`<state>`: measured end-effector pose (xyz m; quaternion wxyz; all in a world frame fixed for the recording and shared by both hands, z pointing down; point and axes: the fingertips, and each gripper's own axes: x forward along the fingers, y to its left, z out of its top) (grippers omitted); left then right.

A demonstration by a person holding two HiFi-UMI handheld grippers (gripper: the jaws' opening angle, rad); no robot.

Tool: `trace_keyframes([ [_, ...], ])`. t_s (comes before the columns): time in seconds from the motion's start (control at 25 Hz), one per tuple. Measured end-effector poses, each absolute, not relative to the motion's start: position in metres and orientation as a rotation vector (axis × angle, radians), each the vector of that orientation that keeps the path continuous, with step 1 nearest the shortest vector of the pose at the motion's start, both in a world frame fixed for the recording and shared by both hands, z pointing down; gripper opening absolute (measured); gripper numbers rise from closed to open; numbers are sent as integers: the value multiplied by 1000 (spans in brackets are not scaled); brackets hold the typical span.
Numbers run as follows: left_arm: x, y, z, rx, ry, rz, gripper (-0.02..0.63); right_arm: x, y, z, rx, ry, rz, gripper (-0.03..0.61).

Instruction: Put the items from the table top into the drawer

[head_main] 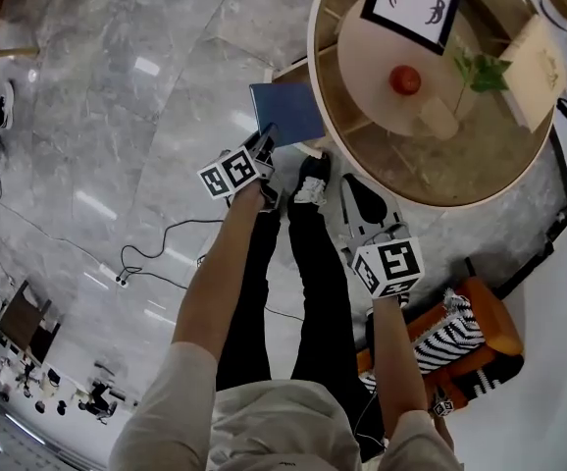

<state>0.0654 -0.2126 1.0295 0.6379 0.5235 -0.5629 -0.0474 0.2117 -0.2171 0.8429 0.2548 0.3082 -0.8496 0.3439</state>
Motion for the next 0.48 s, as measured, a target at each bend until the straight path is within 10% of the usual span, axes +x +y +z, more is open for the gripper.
trace_keyframes([
  [0.48,113,-263,1096,1251,-1208,-230,55,221,-200,874,796,-2429,943,34],
])
